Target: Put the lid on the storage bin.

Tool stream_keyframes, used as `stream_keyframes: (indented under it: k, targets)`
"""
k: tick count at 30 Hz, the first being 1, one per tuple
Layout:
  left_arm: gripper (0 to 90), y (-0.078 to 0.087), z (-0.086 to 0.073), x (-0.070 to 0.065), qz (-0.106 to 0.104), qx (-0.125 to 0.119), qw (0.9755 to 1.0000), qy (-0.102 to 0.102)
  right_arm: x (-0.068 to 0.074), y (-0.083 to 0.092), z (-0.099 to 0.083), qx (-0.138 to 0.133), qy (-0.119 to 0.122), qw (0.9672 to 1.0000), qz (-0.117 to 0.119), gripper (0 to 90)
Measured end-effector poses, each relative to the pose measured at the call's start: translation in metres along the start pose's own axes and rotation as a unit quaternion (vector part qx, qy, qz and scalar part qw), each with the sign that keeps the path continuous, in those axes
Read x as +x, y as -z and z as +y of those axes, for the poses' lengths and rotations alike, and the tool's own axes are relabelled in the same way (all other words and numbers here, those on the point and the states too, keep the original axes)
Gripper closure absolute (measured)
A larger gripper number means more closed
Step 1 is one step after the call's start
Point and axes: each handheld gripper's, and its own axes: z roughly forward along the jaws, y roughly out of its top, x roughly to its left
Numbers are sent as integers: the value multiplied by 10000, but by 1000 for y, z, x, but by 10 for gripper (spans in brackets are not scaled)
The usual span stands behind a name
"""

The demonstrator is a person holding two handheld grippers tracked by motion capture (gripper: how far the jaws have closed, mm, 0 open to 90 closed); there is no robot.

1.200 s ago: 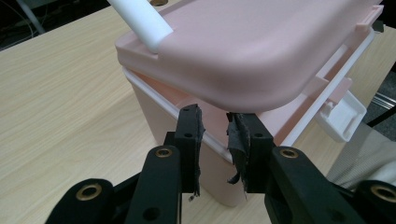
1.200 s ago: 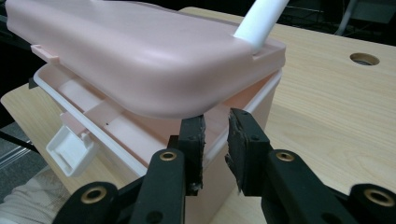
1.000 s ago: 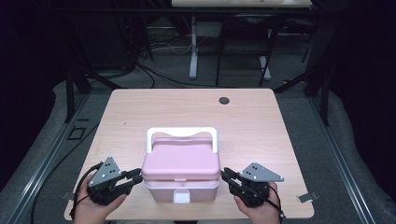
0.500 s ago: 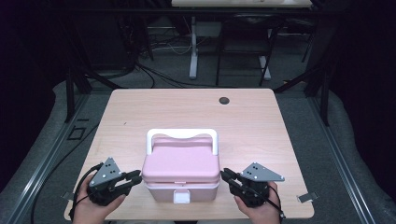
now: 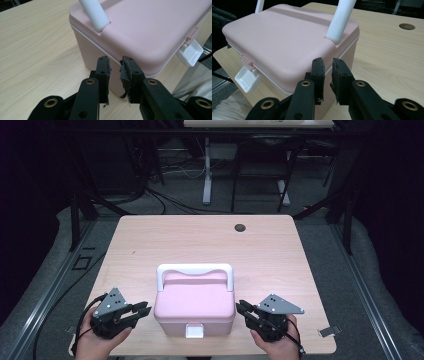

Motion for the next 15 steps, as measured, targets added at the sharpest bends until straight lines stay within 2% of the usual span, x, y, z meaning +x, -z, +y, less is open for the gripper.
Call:
stream_keyframes:
  k: [10, 15]
  targets:
    - [736, -2, -1, 2, 39, -48, 10000, 9, -1, -1, 0, -2, -7, 10000, -38, 790]
    - [721, 0, -3, 8, 107, -142, 9998, 115, -6, -3, -2, -1, -62, 10000, -67, 783]
